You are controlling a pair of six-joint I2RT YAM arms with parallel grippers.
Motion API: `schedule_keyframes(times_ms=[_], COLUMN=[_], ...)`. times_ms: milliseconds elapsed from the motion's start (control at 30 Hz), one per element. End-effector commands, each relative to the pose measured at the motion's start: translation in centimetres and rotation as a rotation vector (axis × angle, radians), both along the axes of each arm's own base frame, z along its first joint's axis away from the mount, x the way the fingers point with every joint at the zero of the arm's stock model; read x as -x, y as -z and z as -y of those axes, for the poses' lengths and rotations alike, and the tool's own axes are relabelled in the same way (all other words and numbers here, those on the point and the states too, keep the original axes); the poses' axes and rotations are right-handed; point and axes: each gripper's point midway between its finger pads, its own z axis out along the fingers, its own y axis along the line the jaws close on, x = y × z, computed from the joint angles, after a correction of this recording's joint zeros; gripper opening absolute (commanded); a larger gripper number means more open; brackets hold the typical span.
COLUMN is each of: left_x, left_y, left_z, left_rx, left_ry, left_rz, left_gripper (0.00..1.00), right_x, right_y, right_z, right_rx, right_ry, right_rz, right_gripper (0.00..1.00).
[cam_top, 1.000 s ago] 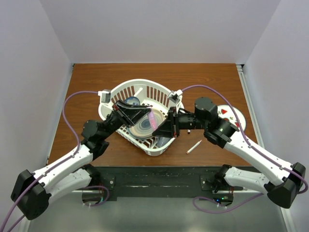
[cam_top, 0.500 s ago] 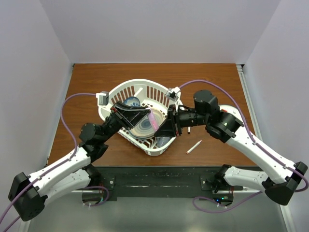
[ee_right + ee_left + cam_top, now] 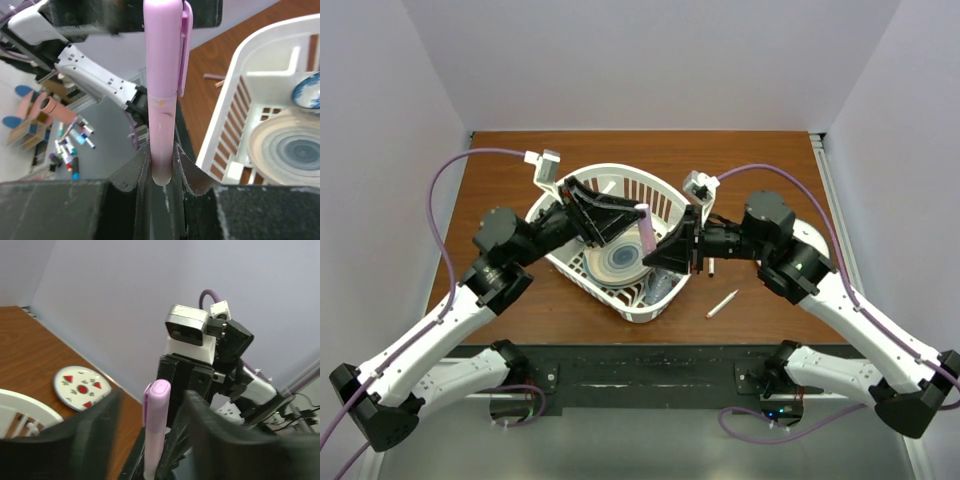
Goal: Insert the pens into the pen caps
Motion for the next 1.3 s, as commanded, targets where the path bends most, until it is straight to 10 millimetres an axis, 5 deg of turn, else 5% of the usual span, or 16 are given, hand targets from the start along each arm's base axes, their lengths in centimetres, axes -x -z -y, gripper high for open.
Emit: schedule_keyframes(times_ms=[0,100,267,467,633,833,967,1267], left_x=[-0.5,-1.8,-3.9,-7.1,-8.4,-8.6,-9.0,-8.9], left_y=[-3.2,-5.5,-4.7,1.7,6.6,9.2,11.8,14.1], left_z=[-1.2,-2.0,-4.8,-10.6,-14.5,-16.1,-17.9,-19.2], left_rx=[-0.047,-0.059,-0.135,-0.320,-0.539,-0.604,-0.676,-0.733], left_ry=[-0.045,-0.134,-0.336,-0.687,-0.880,-0.946,-1.040,-1.090], left_rz=[0.059,0.099,0.078,-0.018,-0.096,-0.108,-0.138,-0.137], left_gripper=[0.80,0.92,1.00,1.00,1.00,1.00,1.00,1.00], right_x=[-1.8,-1.7,-4.5,-10.7,-13.1,-14.2,-14.8,-16.0], right_y=[-1.0,0.4,3.8,8.6,13.8,22.4,26.1,30.4], right_z=[1.5,2.9,6.7,14.6,18.9,20.3,20.5,21.0], right_rx=[-0.034,0.002,0.170,0.435,0.612,0.750,0.829,0.928], right_ry=[0.132,0.191,0.434,0.857,1.000,0.986,0.968,1.006], right_rz=[0.124,0.104,0.039,-0.054,-0.197,-0.408,-0.490,-0.593], right_gripper=[0.00,0.00,0.00,0.00,0.00,0.00,0.00,0.08])
